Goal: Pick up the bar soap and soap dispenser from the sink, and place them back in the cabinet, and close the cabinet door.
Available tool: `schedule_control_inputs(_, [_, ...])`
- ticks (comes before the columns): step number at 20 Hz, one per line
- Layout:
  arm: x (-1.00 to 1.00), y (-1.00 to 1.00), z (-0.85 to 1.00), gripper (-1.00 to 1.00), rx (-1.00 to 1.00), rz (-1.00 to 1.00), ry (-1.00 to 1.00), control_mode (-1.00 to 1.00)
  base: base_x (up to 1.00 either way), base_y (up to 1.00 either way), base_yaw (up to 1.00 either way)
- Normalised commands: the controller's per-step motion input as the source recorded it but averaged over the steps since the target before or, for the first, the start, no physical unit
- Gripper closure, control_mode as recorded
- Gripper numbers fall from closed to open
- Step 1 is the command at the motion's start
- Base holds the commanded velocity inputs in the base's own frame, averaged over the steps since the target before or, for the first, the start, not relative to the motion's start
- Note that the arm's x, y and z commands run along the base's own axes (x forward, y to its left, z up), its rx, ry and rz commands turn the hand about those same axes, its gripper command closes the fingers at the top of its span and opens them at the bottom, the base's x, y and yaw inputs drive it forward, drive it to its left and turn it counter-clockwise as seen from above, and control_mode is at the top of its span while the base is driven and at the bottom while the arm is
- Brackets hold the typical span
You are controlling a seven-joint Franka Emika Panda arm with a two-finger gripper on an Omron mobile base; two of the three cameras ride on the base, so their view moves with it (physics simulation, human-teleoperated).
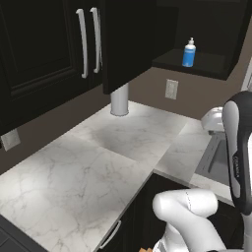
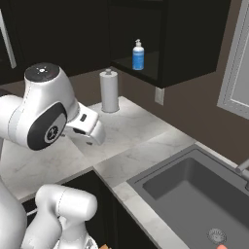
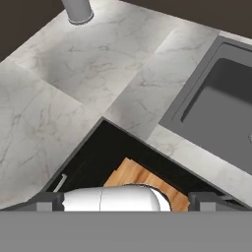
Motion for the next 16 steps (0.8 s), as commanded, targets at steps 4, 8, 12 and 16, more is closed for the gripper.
schedule_control_inputs(4, [0.0,0.04,-0.02,-1.0,0.0,0.02,0.0,1.0,-0.06,0.0,0.01])
schedule_control_inputs(8, [0.0,0.0,0.0,-1.0,0.0,0.0,0.0,1.0,-0.34,0.0,-0.02])
schedule_control_inputs(12, [0.0,0.0,0.0,-1.0,0.0,0.0,0.0,1.0,-0.55,0.0,-0.15])
schedule_control_inputs(16, [0.0,0.0,0.0,-1.0,0.0,0.0,0.0,1.0,-0.71,0.0,-0.29])
